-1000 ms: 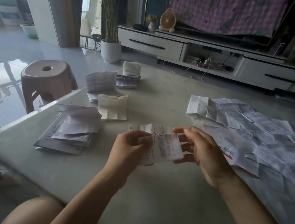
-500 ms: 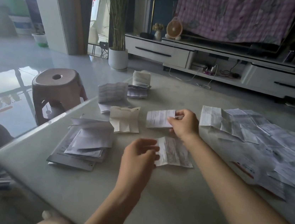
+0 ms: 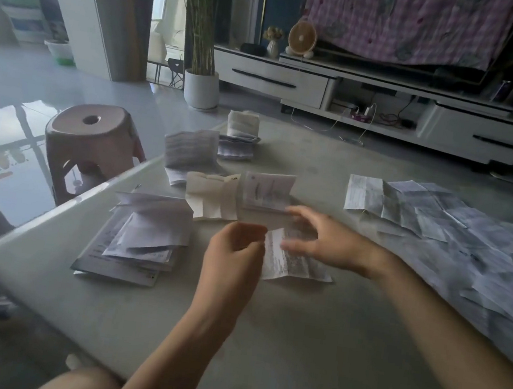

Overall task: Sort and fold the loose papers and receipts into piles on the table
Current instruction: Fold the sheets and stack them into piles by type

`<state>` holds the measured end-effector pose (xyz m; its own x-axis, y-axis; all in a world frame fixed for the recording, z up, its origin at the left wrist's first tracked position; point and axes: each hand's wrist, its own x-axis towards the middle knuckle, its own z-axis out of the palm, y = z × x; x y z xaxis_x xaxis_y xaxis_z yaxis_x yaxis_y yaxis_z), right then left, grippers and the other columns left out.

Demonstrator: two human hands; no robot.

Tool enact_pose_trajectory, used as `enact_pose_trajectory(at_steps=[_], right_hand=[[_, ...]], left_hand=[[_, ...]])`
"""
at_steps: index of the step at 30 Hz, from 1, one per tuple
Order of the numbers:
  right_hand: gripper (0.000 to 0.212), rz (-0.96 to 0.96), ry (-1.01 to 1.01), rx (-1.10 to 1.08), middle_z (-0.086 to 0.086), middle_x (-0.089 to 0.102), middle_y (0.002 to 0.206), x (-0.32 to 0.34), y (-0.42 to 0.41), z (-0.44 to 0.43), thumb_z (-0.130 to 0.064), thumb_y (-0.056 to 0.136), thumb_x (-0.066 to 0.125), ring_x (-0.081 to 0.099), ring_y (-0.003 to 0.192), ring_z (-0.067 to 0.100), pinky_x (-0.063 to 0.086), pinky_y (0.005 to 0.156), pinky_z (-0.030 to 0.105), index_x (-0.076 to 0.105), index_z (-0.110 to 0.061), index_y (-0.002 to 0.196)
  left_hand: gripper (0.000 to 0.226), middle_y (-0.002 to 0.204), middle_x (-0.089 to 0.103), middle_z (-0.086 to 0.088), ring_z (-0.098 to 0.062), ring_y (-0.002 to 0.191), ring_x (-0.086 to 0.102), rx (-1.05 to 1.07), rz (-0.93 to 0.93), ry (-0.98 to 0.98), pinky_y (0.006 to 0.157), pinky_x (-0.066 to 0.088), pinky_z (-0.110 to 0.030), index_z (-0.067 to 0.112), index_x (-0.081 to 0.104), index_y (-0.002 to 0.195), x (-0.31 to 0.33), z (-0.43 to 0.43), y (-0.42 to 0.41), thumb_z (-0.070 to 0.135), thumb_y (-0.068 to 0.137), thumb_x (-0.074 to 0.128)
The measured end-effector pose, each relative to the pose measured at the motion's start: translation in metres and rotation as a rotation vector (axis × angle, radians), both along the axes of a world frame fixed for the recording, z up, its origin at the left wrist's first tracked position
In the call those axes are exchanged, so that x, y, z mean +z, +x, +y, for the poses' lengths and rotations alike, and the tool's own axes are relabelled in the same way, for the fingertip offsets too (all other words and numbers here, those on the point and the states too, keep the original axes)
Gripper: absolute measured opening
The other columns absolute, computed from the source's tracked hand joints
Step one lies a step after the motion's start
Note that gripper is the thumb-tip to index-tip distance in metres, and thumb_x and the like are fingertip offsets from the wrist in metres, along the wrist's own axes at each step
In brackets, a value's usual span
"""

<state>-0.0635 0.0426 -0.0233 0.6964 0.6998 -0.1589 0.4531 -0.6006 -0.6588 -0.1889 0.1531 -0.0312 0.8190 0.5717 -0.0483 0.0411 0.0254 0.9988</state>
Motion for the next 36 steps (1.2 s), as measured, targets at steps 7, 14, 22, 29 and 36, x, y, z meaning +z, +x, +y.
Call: enact_pose_trajectory(at_steps=[7,14,22,29,36], right_hand=[[0.071,-0.205,-0.094,-0.042,-0.001,0.049,0.115,-0.008,-0.009,-0.014,-0.029,0.072,0.077,0.047,0.115,0.017,0.038,0.102,0.034,0.041,-0.024,0.134],[0.050,0.308,0.446,-0.133,0.009,0.063,0.099,0.013,-0.026,-0.036,-0.008,0.075,0.073,0.062,0.095,0.017,0.051,0.076,0.017,0.054,-0.016,0.120],[0.054,0.459,0.550,-0.075,0.013,0.064,0.113,0.028,-0.048,-0.049,-0.018,0.065,0.073,0.061,0.106,0.026,0.050,0.090,0.037,0.058,-0.020,0.116],[0.051,0.185,0.577,-0.270,-0.007,0.055,0.111,0.019,-0.054,-0.046,-0.022,0.071,0.075,0.054,0.102,0.007,0.048,0.079,0.022,0.051,-0.030,0.116],[0.030,0.399,0.643,-0.318,0.005,0.065,0.089,0.013,-0.055,-0.044,-0.012,0.073,0.072,0.065,0.076,0.009,0.053,0.059,0.020,0.059,-0.012,0.100]], left_hand=[[0.028,0.096,0.067,0.005,-0.008,0.087,0.060,0.034,0.038,0.076,0.081,0.048,-0.029,0.024,0.062,0.087,-0.008,-0.004,-0.002,-0.001,0.085,0.050],[0.047,0.115,0.058,0.011,-0.009,0.110,0.053,-0.107,0.036,0.625,0.084,0.042,-0.016,0.021,0.055,0.122,-0.008,-0.016,-0.004,0.040,0.080,0.067],[0.010,0.069,0.069,0.003,-0.015,0.070,0.064,-0.333,-0.114,0.190,0.071,0.052,-0.038,0.023,0.069,0.075,-0.008,-0.019,-0.001,0.015,0.072,0.066],[0.012,0.071,0.068,-0.003,-0.011,0.063,0.065,-0.263,-0.130,-0.027,0.062,0.054,-0.022,0.007,0.062,0.081,0.006,-0.016,-0.010,0.005,0.090,0.054],[0.010,0.068,0.069,-0.009,-0.019,0.055,0.066,-0.200,-0.114,-0.132,0.050,0.056,-0.028,0.007,0.060,0.082,0.009,-0.018,-0.011,0.000,0.088,0.056]])
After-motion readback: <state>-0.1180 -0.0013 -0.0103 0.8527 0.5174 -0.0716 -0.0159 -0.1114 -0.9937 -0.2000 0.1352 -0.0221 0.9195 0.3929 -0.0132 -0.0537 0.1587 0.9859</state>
